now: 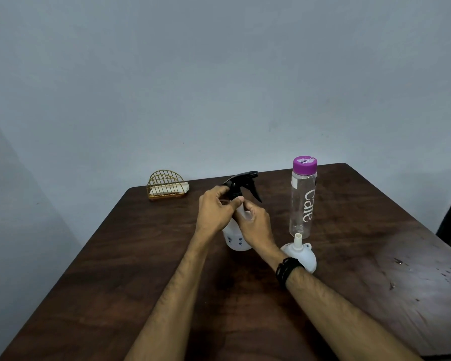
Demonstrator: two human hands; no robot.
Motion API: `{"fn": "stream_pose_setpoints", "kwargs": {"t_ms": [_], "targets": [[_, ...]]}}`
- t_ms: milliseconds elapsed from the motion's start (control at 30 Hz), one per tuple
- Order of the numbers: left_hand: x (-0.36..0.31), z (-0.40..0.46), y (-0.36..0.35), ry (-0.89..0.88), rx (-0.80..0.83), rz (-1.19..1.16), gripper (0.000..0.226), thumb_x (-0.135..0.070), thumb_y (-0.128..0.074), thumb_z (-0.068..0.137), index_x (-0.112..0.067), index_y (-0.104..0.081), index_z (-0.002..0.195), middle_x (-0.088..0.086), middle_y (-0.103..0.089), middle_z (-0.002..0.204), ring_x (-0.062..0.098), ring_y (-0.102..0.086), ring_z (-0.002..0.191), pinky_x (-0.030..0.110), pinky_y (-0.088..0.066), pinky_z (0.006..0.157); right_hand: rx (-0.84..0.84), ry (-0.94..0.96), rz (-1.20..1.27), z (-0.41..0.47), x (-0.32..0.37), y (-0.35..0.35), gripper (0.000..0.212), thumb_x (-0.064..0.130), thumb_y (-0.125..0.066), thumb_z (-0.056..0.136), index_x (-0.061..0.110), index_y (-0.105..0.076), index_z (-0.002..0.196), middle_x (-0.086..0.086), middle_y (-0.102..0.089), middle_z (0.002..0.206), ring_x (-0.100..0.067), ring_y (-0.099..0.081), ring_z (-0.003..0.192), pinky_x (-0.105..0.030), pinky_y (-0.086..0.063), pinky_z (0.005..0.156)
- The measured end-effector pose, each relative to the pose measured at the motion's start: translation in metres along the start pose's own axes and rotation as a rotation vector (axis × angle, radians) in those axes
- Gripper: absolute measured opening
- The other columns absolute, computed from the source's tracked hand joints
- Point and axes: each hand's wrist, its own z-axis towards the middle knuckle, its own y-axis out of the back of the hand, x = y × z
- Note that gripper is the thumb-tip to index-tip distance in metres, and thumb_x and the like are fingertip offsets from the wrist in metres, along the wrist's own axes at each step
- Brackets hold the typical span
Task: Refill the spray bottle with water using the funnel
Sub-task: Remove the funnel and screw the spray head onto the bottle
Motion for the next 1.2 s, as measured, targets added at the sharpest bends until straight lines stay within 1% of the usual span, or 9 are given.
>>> {"fn": "stream_pose_setpoints", "kwargs": {"t_ms": [200,367,433,667,767,833,933,1000,1200], "targets": [[-0.008,0.006,0.002,-0.048,0.003,0.132,0.024,-0.024,-0.078,0.086,-0.010,-0.076,0.105,-0.007,-0.067,0.093,0.003,-0.061,0.080,0.006,-0.043,0.067,-0.011,0.022,-0.014,0.001,-0.004,-0.002,0.027,0.031,-0.064,0.095,0.014,-0.071,0.116,0.005,-0.075,0.099,-0.004,-0.069,0.092,-0.014,-0.052,0.071],[-0.005,0.001,-0.002,-0.043,-0.056,0.091,0.019,-0.026,-0.080,0.082,-0.013,-0.077,0.095,-0.001,-0.072,0.087,0.009,-0.067,0.077,0.026,-0.057,0.069,-0.011,0.020,-0.024,0.001,-0.007,-0.001,0.022,0.030,-0.066,0.094,0.013,-0.071,0.108,0.005,-0.075,0.094,-0.004,-0.069,0.088,-0.022,-0.055,0.070],[-0.004,-0.001,-0.005,-0.054,-0.072,0.084,0.017,-0.026,-0.081,0.082,-0.013,-0.076,0.092,-0.002,-0.071,0.084,0.009,-0.068,0.075,0.028,-0.058,0.067,-0.021,0.028,-0.024,0.000,-0.005,-0.001,0.020,0.028,-0.066,0.094,0.011,-0.071,0.104,0.004,-0.074,0.092,0.000,-0.068,0.086,-0.016,-0.053,0.068],[0.004,-0.005,-0.010,-0.078,-0.076,-0.020,0.021,-0.033,-0.081,0.083,-0.014,-0.073,0.089,-0.002,-0.071,0.084,0.003,-0.066,0.073,0.010,-0.048,0.062,-0.022,0.056,0.004,-0.003,-0.007,0.002,0.018,0.016,-0.064,0.097,0.007,-0.071,0.110,0.019,-0.065,0.086,0.018,-0.061,0.086,-0.004,-0.045,0.068],[0.009,-0.005,-0.010,-0.067,-0.029,-0.130,0.021,-0.023,-0.079,0.086,-0.013,-0.076,0.104,0.000,-0.075,0.099,0.009,-0.071,0.092,0.027,-0.058,0.080,0.008,0.022,0.052,-0.002,-0.009,-0.002,0.046,0.051,-0.062,0.092,0.018,-0.068,0.123,0.002,-0.073,0.100,-0.002,-0.069,0.094,-0.022,-0.058,0.079],[0.013,-0.003,-0.009,-0.059,0.029,-0.175,0.026,-0.017,-0.076,0.088,-0.015,-0.074,0.115,0.000,-0.075,0.109,0.011,-0.070,0.102,0.034,-0.058,0.091,0.007,-0.029,0.060,0.000,-0.014,-0.003,0.053,0.065,-0.062,0.086,0.021,-0.069,0.115,-0.007,-0.072,0.098,-0.015,-0.071,0.090,-0.041,-0.061,0.077],[0.015,-0.001,-0.005,-0.050,0.094,-0.190,0.032,-0.016,-0.072,0.092,-0.017,-0.070,0.124,0.000,-0.074,0.116,0.013,-0.068,0.109,0.038,-0.056,0.096,-0.012,-0.012,0.069,-0.001,-0.009,0.000,0.010,0.032,-0.069,0.093,0.024,-0.066,0.086,0.002,-0.067,0.076,-0.005,-0.067,0.072,-0.026,-0.053,0.059],[0.015,0.000,-0.005,-0.043,0.109,-0.184,0.032,-0.018,-0.071,0.093,-0.018,-0.069,0.125,-0.004,-0.074,0.115,0.012,-0.069,0.107,0.038,-0.057,0.094,-0.017,-0.006,0.053,-0.001,-0.007,0.001,0.017,0.023,-0.068,0.094,0.031,-0.061,0.080,0.007,-0.063,0.074,0.001,-0.063,0.067,-0.017,-0.047,0.056],[0.011,0.002,-0.007,-0.044,0.104,-0.145,0.027,-0.021,-0.070,0.093,-0.019,-0.072,0.120,-0.007,-0.075,0.110,0.011,-0.070,0.100,0.040,-0.059,0.089,0.001,-0.014,0.051,-0.001,-0.005,0.000,0.016,0.019,-0.066,0.095,0.026,-0.061,0.081,0.009,-0.060,0.074,0.006,-0.062,0.069,-0.012,-0.046,0.059]]}}
